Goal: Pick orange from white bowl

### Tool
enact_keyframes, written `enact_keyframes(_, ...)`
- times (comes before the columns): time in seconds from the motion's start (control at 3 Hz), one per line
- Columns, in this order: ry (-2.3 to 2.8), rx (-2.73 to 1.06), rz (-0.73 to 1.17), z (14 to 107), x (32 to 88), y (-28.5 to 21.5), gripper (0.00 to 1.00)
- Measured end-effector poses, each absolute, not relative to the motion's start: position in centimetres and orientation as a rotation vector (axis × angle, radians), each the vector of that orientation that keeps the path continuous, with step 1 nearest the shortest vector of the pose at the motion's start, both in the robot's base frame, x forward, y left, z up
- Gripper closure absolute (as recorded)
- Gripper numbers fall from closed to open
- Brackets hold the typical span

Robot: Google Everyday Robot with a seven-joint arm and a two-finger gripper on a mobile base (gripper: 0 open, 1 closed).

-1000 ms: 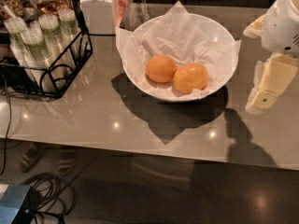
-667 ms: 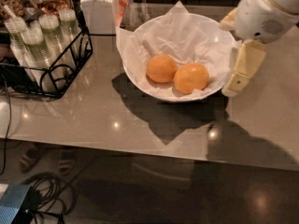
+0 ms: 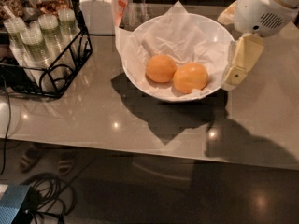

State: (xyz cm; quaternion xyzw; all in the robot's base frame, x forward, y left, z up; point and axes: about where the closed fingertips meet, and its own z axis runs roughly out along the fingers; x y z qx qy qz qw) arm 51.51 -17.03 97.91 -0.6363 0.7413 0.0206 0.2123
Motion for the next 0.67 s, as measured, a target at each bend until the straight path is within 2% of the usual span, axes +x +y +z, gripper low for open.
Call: enact_keyframes(0.67, 2.042, -1.73, 0.385, 90.4, 58.2, -14.7, 0.0)
